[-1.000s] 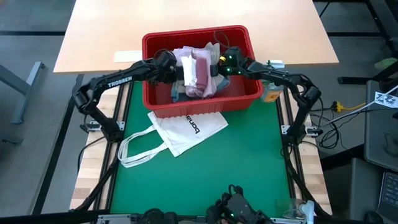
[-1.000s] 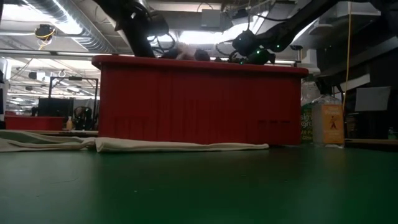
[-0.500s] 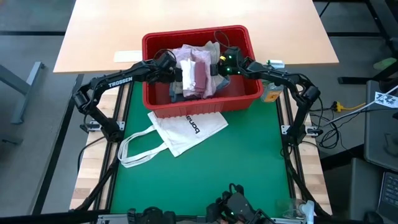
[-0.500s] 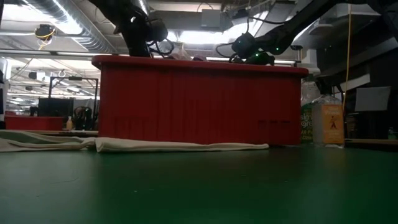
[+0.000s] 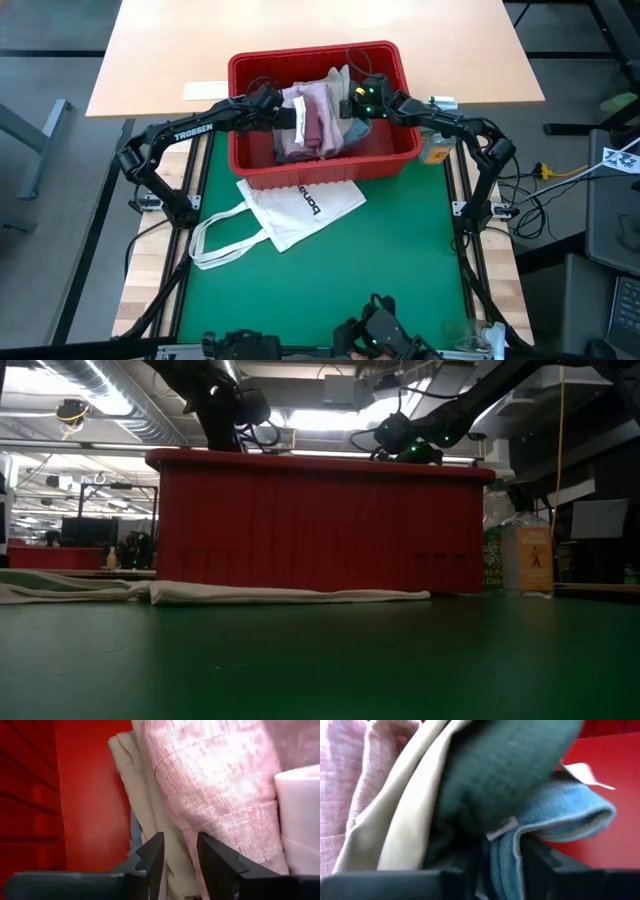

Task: Fold laundry
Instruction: Put the stacked clothes into the red bin

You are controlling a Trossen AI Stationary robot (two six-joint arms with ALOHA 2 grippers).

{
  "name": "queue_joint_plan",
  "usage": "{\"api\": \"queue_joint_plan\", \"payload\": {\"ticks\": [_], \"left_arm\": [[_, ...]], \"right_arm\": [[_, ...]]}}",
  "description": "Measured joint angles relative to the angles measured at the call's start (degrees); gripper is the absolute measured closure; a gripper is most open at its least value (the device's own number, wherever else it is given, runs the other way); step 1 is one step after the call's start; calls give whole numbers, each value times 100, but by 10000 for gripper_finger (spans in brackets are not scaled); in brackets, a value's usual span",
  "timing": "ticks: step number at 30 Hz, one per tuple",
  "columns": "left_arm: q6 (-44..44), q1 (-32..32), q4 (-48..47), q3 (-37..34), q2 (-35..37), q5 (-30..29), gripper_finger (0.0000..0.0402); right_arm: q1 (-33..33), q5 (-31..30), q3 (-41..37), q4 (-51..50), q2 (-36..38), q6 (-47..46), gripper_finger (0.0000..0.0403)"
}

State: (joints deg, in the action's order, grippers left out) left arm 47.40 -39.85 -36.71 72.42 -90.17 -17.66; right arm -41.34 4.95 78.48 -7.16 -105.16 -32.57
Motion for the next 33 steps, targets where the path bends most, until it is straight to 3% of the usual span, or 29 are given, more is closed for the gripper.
{"api": "queue_joint_plan", "payload": {"ticks": [5,9,25,30,33], "left_arm": [[-26,-96,144,34,44,-60,286],[-487,-189,115,183,44,-13,297],[-1557,-640,117,591,42,-126,326],[-1841,-696,118,823,37,152,334],[-1868,-696,127,1011,35,641,341]], "right_arm": [[-82,-85,4,0,20,176,240],[-246,-53,7,-17,26,332,220],[-850,65,12,234,388,758,217],[-907,5,15,709,665,788,217],[-904,7,13,943,802,788,217]]}}
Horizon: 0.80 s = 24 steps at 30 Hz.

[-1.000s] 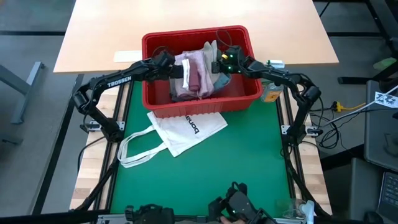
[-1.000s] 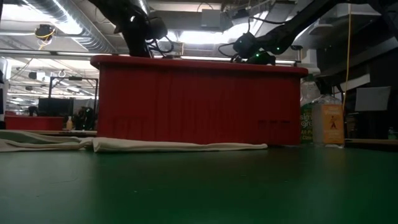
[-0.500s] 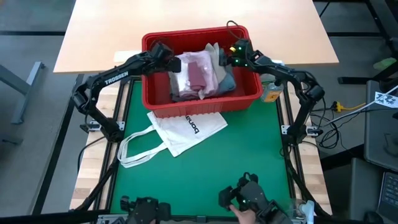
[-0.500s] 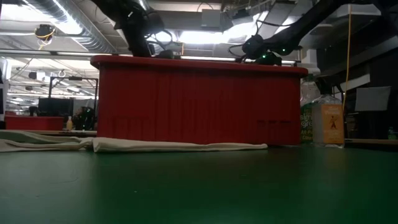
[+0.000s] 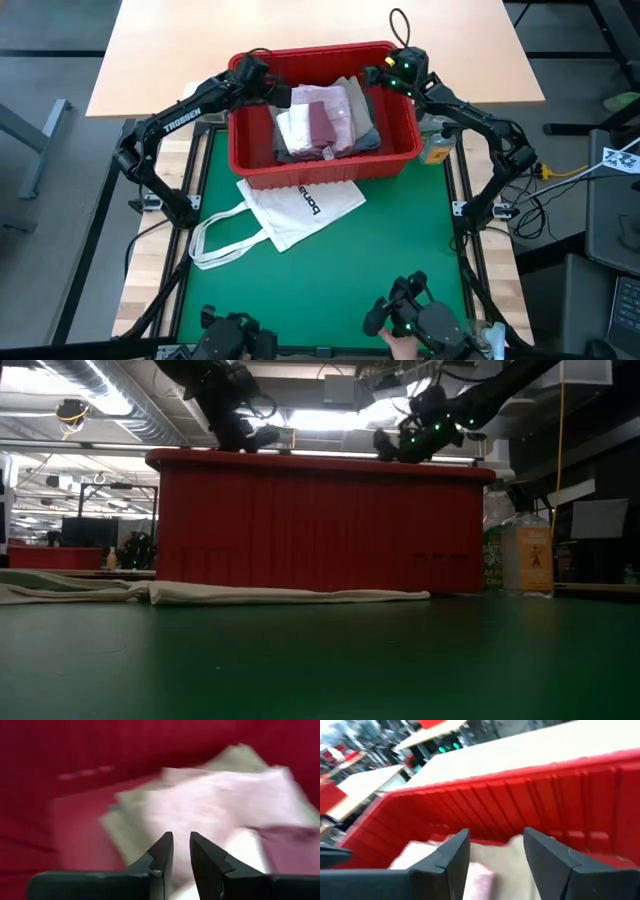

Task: Fold laundry
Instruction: Put the stacked clothes into the red bin

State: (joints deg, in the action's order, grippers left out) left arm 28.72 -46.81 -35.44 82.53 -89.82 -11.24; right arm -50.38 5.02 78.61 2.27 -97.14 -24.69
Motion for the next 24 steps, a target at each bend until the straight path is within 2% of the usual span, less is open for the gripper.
{"api": "queue_joint_plan", "payload": {"ticks": [4,7,15,18,24], "left_arm": [[-129,46,23,97,0,1066,349],[-141,167,21,31,-1,1357,355],[-205,539,42,-362,-7,1347,362],[-237,625,45,-558,-7,1146,362],[-240,650,256,-1049,-7,631,363]], "right_arm": [[12,345,0,137,140,-2,217],[87,811,-2,65,90,40,217],[632,915,-9,-86,-377,590,217],[841,911,-9,-71,-626,814,217],[951,361,-11,-69,-1085,1025,217]]}}
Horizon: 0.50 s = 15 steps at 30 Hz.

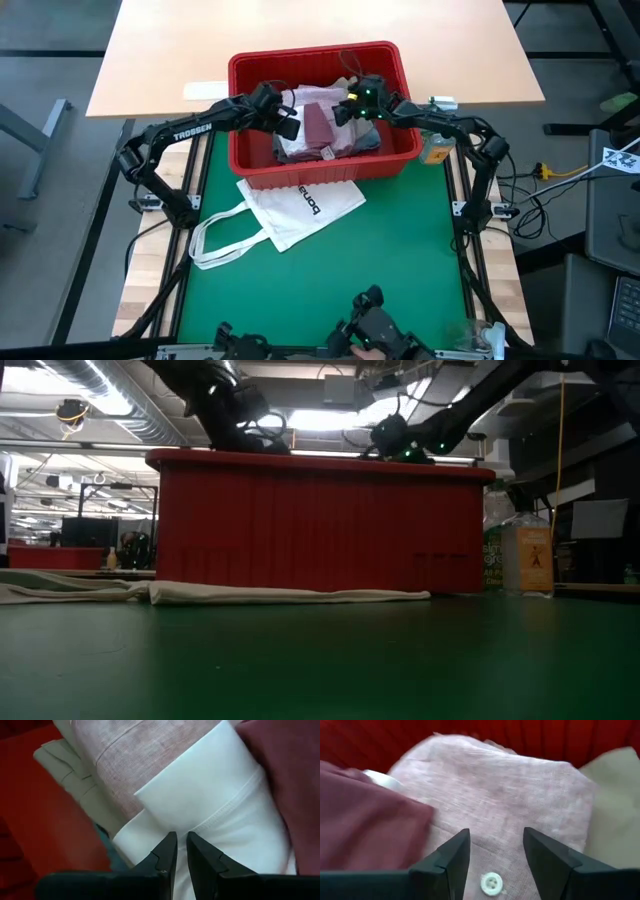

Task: Fold laundry
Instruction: Put the stacked clothes into the red bin

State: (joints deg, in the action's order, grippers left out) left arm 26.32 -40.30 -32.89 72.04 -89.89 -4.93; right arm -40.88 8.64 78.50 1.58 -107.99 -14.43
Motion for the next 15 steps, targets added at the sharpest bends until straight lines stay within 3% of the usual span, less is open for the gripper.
{"api": "queue_joint_plan", "payload": {"ticks": [8,15], "left_arm": [[-6,-56,1033,-574,0,-30,363],[-5,-60,995,-376,0,24,363]], "right_arm": [[-149,-47,0,26,-371,-10,217],[-157,-50,-2,132,-359,-24,217]]}}
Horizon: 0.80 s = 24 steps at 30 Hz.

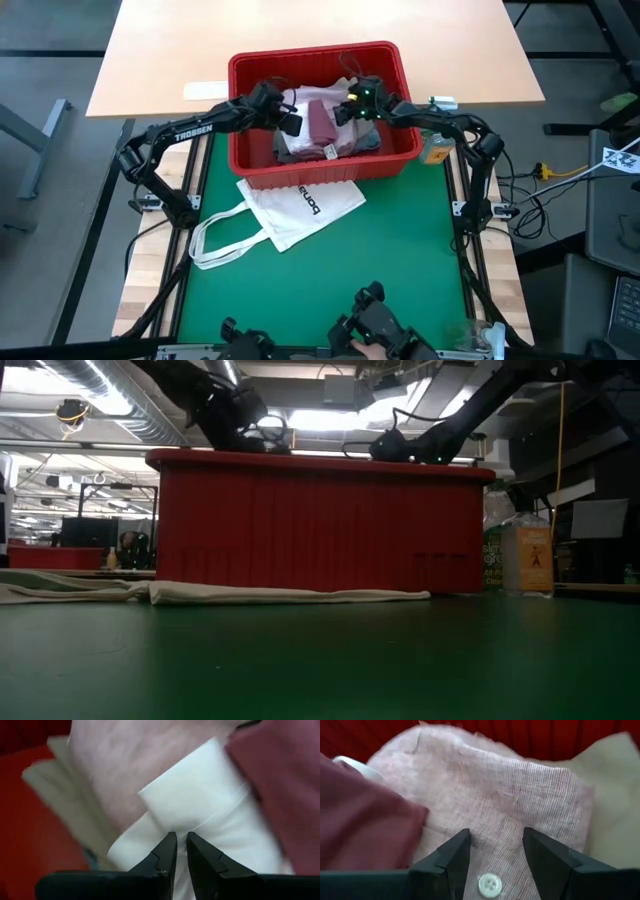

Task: Fold laundry
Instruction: Put the stacked clothes into the red bin

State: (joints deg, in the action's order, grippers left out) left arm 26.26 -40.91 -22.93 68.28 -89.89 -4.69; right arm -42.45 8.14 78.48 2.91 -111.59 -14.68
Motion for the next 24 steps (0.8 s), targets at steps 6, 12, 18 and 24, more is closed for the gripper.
{"api": "queue_joint_plan", "payload": {"ticks": [6,12,18,24], "left_arm": [[3,3,-30,691,0,310,363],[59,111,18,1270,0,432,363],[191,590,507,1283,-46,352,363],[-29,1066,841,1256,-556,-7,363]], "right_arm": [[1,7,0,37,208,0,217],[1,31,0,41,238,0,217],[3,31,0,60,236,0,217],[3,30,0,60,237,0,217]]}}
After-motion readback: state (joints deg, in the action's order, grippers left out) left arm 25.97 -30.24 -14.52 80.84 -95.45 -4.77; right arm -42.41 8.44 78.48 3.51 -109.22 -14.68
